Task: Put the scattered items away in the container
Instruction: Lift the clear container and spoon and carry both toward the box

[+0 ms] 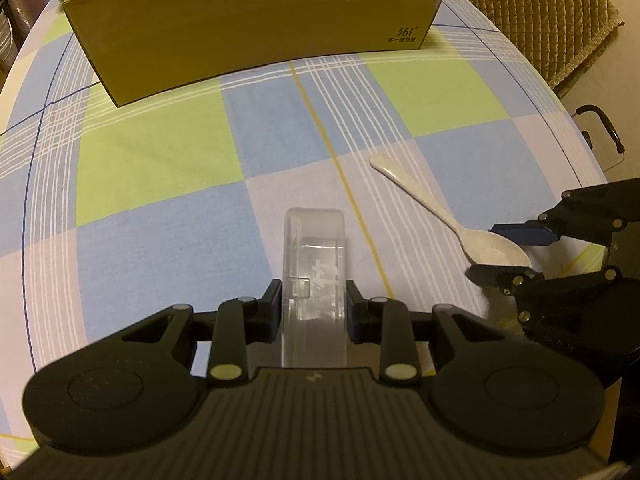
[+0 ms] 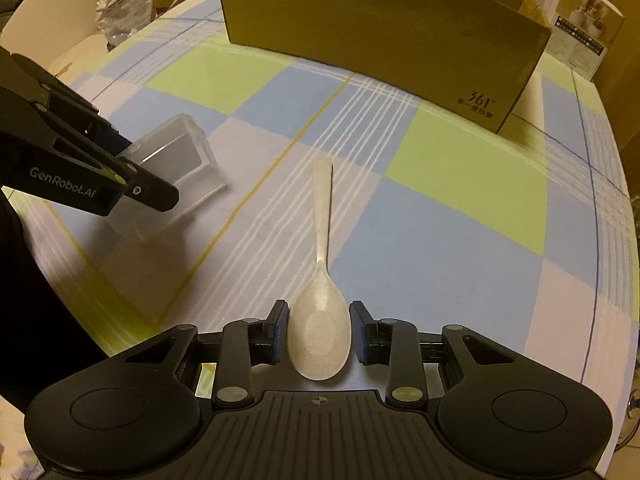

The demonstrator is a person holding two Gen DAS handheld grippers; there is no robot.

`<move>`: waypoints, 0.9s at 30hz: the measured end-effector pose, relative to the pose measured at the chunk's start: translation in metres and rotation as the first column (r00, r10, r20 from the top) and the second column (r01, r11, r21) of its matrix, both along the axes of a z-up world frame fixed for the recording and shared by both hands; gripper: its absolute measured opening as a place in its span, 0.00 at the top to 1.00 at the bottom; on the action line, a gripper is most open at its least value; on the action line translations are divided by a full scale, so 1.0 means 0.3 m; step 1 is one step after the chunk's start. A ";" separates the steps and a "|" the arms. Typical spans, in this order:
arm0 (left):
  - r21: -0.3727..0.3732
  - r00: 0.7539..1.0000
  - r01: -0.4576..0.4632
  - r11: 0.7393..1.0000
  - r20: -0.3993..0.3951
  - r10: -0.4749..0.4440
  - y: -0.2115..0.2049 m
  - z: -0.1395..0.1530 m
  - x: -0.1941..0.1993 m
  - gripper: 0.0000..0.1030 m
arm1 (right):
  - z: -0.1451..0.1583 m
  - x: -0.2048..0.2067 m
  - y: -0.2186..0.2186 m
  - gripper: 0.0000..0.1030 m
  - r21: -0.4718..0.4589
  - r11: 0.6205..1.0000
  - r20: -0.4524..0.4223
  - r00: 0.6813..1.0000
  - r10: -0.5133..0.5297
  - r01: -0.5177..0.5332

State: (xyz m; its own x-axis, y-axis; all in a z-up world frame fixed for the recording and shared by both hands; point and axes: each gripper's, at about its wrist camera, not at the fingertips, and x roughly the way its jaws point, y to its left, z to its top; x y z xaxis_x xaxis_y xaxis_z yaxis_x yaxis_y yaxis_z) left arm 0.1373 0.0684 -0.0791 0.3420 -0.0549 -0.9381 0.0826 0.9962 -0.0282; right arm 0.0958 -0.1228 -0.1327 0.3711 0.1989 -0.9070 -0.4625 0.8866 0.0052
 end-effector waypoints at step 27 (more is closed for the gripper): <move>0.021 0.995 0.019 1.000 0.094 -0.021 -0.029 0.130 -0.070 0.75 | 0.169 -0.052 -0.012 0.66 0.062 0.996 0.131 0.988 -0.076 0.069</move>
State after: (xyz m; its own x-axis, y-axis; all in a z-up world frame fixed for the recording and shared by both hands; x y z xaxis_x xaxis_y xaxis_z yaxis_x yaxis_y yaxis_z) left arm 0.1165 0.0597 -0.0400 0.4282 -0.0439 -0.9026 0.1041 0.9946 0.0010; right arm 0.0801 -0.1263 -0.0820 0.5032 0.2171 -0.8365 -0.3970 0.9178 -0.0006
